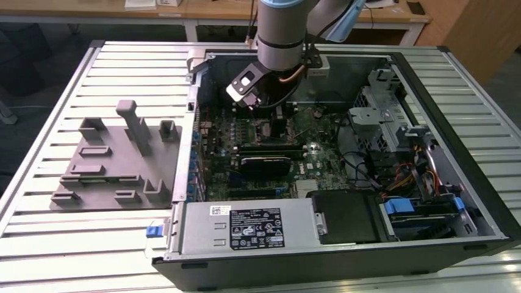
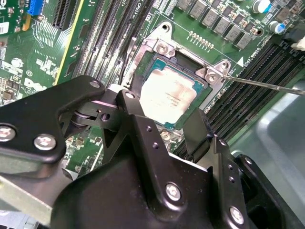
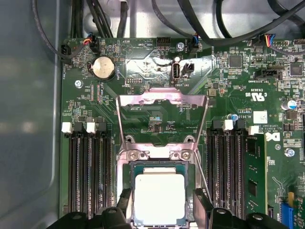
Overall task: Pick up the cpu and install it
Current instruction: 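Place the cpu into insertion slot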
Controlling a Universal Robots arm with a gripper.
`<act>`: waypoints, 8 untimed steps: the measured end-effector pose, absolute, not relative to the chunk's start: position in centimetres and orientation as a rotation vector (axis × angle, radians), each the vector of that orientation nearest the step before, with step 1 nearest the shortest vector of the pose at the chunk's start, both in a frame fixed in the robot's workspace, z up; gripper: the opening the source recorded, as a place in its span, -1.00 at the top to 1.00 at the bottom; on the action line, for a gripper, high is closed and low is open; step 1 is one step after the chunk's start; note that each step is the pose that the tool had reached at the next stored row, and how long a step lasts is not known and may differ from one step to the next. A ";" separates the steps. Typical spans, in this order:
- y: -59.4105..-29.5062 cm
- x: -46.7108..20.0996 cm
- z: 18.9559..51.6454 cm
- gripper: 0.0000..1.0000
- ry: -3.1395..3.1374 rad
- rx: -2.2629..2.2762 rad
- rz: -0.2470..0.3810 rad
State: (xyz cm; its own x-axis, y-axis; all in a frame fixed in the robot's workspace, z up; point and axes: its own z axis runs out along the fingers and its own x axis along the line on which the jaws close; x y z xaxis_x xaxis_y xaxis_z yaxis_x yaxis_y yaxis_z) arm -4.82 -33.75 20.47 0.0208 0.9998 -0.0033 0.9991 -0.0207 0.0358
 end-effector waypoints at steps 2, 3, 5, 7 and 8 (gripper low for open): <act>-33.8 -4.8 20.5 -0.23 2.179 2.224 0.035; -33.8 -4.8 20.5 -0.23 2.179 2.224 0.035; -33.8 -4.8 20.5 -0.21 2.179 2.224 0.035; -33.8 -4.8 20.5 -0.07 2.179 2.224 0.035; -33.8 -4.8 20.5 0.05 2.179 2.224 0.035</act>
